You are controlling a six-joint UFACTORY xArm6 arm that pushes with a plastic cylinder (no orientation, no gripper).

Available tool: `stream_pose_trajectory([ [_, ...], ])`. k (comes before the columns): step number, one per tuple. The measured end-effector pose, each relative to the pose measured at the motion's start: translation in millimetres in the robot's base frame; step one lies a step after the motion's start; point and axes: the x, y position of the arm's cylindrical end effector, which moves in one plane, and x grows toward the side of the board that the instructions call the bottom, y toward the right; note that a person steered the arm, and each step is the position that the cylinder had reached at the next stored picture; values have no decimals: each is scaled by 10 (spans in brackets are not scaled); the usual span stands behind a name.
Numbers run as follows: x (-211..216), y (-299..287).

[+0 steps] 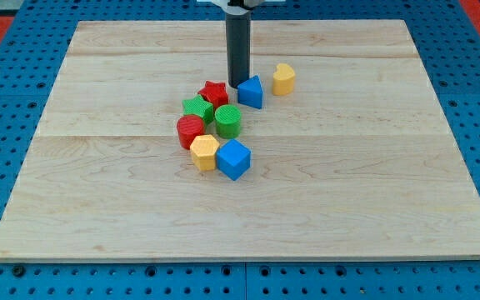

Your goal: Move the green star closer to the bottom left side of the red circle

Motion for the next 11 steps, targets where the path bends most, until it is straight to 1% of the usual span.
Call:
stream_pose_trajectory([
  [1,4,-544],
  [3,284,-580],
  [6,1098,-796],
  [8,1505,-963],
  [9,1631,-1007],
  [10,1498,-1317],
  [11,1480,-1830],
])
